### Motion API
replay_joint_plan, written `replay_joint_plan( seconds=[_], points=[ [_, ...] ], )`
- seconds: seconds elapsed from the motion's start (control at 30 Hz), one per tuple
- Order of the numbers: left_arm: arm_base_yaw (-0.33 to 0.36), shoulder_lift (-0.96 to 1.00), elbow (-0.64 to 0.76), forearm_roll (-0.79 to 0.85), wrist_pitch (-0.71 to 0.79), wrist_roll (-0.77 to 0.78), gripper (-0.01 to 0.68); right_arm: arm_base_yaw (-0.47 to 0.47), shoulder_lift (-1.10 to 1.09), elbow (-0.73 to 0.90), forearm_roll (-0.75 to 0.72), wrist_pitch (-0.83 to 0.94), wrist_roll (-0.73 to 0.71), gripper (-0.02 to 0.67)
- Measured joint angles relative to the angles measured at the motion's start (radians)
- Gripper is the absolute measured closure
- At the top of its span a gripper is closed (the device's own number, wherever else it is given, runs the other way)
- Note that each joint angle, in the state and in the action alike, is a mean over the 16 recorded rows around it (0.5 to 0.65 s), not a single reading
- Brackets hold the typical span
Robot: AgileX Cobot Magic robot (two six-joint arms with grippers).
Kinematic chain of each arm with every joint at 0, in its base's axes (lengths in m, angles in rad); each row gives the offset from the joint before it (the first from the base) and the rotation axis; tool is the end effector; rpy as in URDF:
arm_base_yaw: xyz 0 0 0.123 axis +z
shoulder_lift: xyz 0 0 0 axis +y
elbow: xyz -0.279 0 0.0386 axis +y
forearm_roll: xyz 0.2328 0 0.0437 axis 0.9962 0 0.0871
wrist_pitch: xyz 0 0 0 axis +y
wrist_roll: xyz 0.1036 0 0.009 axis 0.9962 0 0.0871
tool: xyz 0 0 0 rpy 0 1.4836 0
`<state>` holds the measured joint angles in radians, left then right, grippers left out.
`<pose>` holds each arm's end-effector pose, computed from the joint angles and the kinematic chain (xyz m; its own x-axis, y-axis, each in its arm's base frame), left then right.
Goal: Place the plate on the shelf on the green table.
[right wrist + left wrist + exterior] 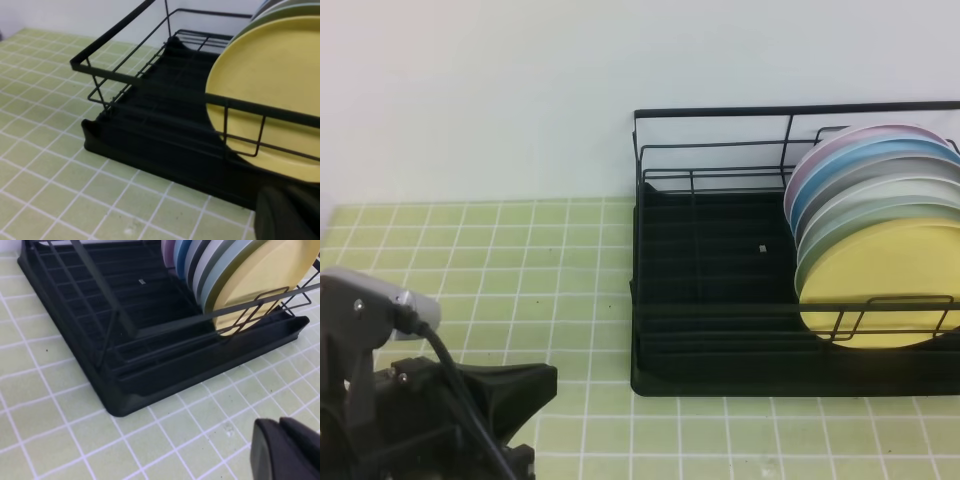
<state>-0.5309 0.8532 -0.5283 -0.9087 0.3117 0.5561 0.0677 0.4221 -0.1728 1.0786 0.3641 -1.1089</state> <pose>0.1353 -0.1087 0.2833 -0.5623 -0.0329 -0.8263 0.5274 0.7554 -0.3889 0.0883 0.0387 0.2244 -0.3112 -0.0773 -0.9472 -0.3784 0.9243 0.0489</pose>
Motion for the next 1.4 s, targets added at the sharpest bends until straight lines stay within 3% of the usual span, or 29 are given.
replay_joint_plan(
  seconds=[0.6,0.93,1.17,1.4],
  points=[
    [0.0,0.004,0.0,0.011,0.019,0.004,0.675,0.0,0.0,0.003,0.0,0.014,0.0,0.652],
    [0.0,-0.095,0.021,0.25,0.015,0.028,0.675,0.0,0.0,0.003,0.0,0.014,0.0,0.652],
    [0.0,-0.304,0.165,0.488,-0.153,-0.067,0.675,0.0,0.0,0.003,0.0,0.013,0.0,0.652],
    [0.002,-0.574,0.388,0.606,-0.36,-0.244,0.675,0.0,0.0,0.003,0.001,0.013,0.0,0.652]
  ],
)
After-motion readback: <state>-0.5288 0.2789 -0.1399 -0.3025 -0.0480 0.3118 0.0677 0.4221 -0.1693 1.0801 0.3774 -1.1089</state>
